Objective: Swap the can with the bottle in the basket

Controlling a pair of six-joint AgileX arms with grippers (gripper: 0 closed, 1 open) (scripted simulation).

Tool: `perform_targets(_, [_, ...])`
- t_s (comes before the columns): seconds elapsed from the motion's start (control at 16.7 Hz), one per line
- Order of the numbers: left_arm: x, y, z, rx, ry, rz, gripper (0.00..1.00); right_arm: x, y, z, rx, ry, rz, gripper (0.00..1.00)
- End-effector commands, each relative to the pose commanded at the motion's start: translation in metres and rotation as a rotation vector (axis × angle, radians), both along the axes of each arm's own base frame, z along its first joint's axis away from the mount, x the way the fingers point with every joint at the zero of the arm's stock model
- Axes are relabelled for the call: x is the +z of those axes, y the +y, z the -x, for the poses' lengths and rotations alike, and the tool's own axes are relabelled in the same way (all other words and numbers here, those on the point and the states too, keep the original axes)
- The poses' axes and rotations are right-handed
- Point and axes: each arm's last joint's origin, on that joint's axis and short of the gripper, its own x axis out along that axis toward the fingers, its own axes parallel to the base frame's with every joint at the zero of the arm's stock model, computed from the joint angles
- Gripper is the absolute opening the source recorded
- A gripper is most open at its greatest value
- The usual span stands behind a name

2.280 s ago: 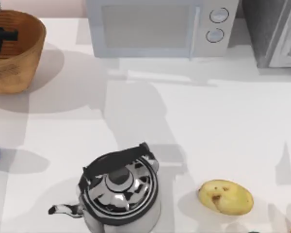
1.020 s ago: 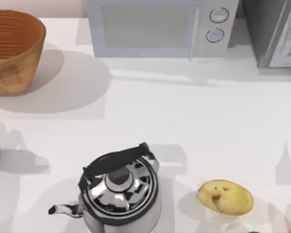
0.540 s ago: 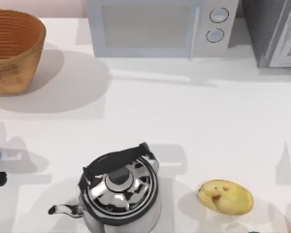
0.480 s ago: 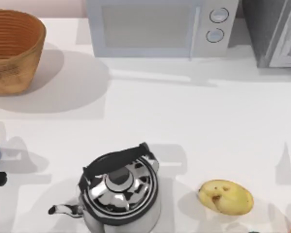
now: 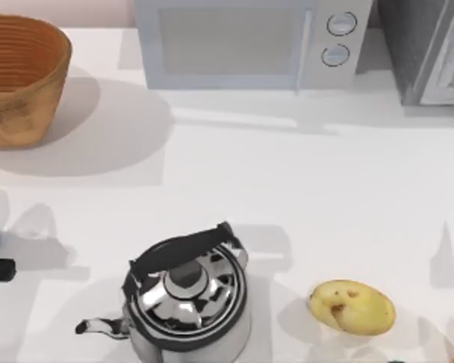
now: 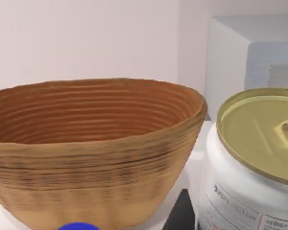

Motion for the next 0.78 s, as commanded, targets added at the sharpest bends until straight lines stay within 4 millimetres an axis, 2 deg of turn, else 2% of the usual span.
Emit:
perform_targets(0.3, [0.031,-0.009,-0.024,-0.185,0.034,-0.029,0.00,0.000,0.000,0.000,0.000,0.000,0.000,1.00])
perform_targets(0.78, [0.063,-0.028,-0.082,-0.465,0.048,-0.053,0.00,0.000,0.000,0.000,0.000,0.000,0.000,1.00])
